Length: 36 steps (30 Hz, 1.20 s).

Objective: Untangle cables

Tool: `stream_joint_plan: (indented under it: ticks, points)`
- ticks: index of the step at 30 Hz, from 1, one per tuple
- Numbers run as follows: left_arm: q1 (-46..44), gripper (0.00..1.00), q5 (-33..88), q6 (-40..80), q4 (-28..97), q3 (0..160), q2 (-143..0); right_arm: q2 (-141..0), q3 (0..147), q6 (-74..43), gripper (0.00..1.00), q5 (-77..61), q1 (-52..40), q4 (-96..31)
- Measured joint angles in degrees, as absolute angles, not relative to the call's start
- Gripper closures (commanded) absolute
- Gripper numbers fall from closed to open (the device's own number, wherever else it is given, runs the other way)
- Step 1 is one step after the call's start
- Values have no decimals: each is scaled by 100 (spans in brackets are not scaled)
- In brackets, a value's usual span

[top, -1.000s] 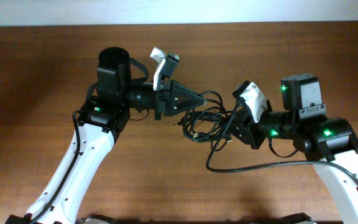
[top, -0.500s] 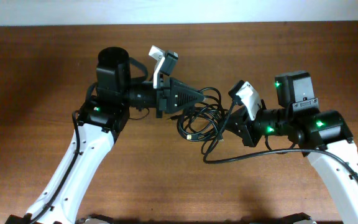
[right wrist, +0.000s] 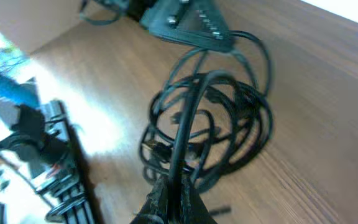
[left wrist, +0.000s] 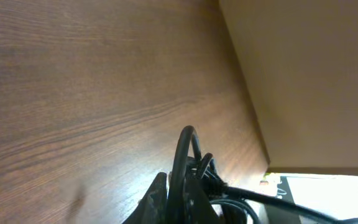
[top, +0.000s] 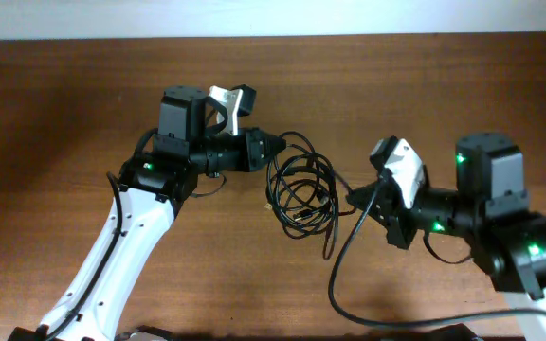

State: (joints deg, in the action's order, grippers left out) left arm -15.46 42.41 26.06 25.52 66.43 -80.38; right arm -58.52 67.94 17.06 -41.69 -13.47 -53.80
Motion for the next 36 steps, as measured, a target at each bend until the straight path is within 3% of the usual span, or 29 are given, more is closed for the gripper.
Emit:
stream_joint_plan:
  ticks: [2, 4, 6, 8, 12, 16, 25, 36]
  points:
    - [-1544, 100, 4276, 2622, 2534, 6643, -8038, -5732, 6792, 1446, 94, -3708, -1347, -5389]
    - [-1546, 100, 4508, 2598, 2364, 6641, -8038, -5704, 6794, 1070, 56, -3114, -1347, -5419]
    - [-1544, 100, 4969, 2486, 1997, 6635, -8038, -5706, 6794, 786, 37, -2650, -1347, -5437]
    - [-1544, 100, 5428, 2394, 1540, 6617, -8038, -5706, 6794, 604, 29, -2397, -1347, -5489]
    - [-1529, 100, 6807, 2349, 202, 6615, -8038, -5706, 6794, 486, 28, -2226, -1347, -5535]
    - [-1529, 100, 7376, 2517, 14, 6615, -8038, -5723, 6794, 749, 28, -2460, -1347, -5531]
    - [-1529, 100, 7509, 2582, -34, 6615, -8038, -6381, 6794, 1702, 35, -3857, -1347, -5531]
    - [-1529, 100, 7328, 2860, -51, 6617, -8038, -6720, 6794, 1909, 35, -4174, -1347, -5459]
